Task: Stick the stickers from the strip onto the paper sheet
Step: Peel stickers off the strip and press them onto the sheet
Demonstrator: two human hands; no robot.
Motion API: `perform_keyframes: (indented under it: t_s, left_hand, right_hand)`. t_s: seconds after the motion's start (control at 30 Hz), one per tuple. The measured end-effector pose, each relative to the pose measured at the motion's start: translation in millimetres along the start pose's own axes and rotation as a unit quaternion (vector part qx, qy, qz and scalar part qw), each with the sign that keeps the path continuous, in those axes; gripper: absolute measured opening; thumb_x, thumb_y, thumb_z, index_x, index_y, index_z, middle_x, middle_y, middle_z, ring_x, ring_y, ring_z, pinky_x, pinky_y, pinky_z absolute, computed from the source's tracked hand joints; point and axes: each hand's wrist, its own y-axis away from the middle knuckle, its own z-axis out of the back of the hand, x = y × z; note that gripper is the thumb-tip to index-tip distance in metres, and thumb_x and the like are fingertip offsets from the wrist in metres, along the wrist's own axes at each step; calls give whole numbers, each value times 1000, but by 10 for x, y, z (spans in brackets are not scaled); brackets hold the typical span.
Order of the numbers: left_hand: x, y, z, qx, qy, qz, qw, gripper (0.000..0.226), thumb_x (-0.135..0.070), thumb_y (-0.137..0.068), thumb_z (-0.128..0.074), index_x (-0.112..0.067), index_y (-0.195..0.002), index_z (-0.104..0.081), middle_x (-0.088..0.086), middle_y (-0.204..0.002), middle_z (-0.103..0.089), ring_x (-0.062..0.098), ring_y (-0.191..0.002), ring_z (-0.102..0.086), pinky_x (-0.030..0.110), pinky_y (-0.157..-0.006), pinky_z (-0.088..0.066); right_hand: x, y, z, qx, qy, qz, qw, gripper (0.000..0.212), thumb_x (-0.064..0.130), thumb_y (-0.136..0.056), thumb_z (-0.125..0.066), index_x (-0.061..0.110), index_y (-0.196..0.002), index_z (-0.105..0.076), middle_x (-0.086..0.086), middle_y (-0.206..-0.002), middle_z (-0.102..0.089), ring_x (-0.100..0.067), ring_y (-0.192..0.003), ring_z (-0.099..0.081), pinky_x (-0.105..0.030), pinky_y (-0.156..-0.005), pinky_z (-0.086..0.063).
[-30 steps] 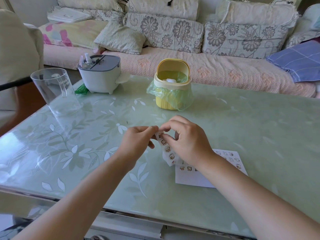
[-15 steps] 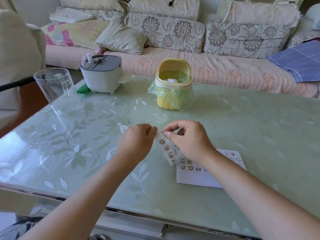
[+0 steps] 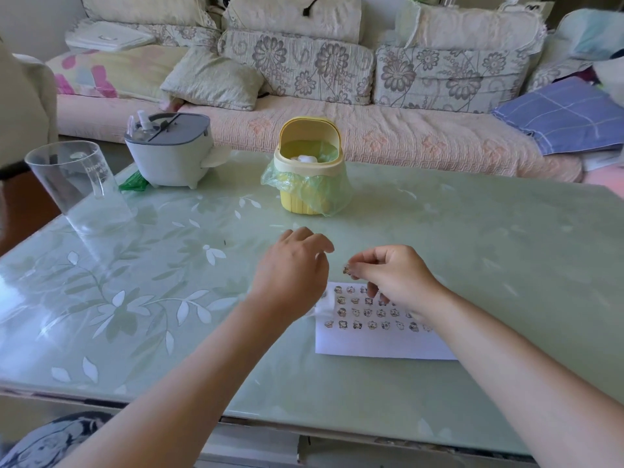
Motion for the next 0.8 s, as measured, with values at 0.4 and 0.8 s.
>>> perform_keyframes:
  t_s: [0.4, 0.8]
  left_hand:
    - [-607, 180, -715, 209, 60, -161, 963, 22, -31, -92, -59, -27, -112, -69, -8, -113, -62, 15, -104, -53, 38, -82, -49]
    - [-712, 266, -887, 203, 4, -195, 960, 27, -38, -89, -58, -32, -115, -67, -12, -117, -58, 16, -109, -49, 29, -79, -39]
  right_hand:
    - [-540, 292, 850, -24, 80, -94, 992, 4, 15, -85, -72, 12, -84, -74, 2, -66, -69, -14, -51, -55, -19, -41, -33]
    - [-782, 397, 1094, 5, 138, -120, 983, 4, 17, -80, -74, 15, -79, -77, -8, -84, -76, -12, -48, -54, -21, -43, -35]
